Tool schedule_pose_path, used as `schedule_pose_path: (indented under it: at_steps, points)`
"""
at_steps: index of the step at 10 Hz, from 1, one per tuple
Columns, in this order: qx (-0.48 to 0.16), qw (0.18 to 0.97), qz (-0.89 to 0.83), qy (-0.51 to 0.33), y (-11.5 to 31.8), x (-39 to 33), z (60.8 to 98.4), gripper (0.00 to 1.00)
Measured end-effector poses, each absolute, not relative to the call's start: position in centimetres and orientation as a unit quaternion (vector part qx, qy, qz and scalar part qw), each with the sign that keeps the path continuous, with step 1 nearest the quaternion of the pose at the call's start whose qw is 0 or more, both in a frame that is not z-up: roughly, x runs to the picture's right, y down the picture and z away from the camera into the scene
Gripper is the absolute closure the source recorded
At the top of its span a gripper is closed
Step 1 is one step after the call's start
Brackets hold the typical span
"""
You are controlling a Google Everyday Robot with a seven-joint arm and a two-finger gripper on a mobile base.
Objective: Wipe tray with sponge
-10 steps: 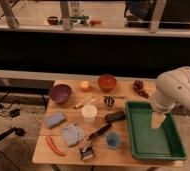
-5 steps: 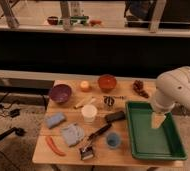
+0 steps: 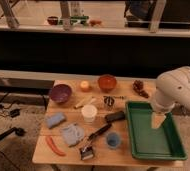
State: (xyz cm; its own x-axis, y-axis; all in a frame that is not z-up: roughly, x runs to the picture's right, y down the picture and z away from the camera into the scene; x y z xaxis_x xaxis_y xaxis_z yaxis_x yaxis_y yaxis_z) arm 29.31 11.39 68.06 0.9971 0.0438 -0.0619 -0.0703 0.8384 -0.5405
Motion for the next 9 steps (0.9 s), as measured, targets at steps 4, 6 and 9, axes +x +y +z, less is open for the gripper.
schedule_pose_path:
  at_steps: [4,6,9]
  points:
    - [-0.289,0.957,0.003,-0.014,11.9,26.4,68.1,0.20]
    - [-0.293,0.954,-0.031,-0.052,12.3,21.4,67.8,0.20]
    - [-0.293,0.947,-0.088,-0.100,13.3,14.2,67.2,0.20]
